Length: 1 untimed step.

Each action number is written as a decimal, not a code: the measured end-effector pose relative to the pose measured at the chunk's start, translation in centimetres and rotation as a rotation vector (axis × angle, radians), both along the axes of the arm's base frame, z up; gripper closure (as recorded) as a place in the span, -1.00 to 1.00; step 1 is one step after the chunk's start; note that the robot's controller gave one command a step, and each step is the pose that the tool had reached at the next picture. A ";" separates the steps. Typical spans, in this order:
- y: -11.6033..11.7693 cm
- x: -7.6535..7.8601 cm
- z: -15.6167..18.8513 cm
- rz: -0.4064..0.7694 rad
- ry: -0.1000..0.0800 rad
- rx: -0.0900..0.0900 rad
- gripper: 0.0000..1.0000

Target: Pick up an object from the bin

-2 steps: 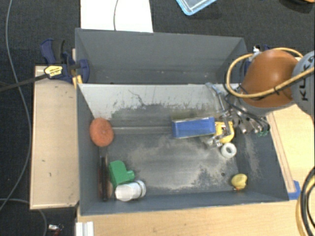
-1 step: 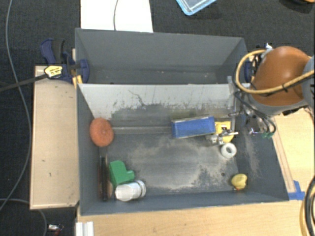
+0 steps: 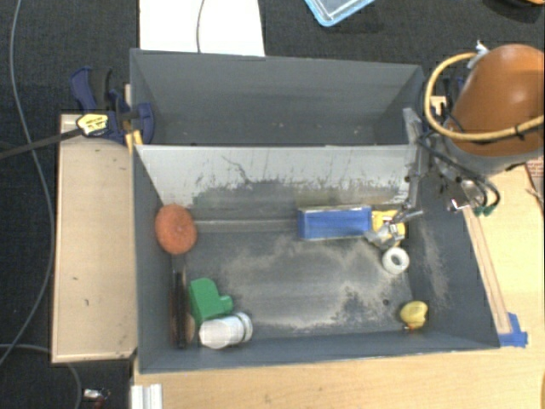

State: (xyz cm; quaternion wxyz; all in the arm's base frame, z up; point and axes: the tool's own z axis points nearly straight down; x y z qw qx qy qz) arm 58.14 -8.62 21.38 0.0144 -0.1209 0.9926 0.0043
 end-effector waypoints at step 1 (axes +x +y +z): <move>-0.7 0.4 2.2 0.069 -0.010 -0.003 -1.00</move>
Offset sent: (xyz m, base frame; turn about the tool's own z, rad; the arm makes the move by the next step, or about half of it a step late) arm -0.0081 -0.0193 -0.0531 -0.1073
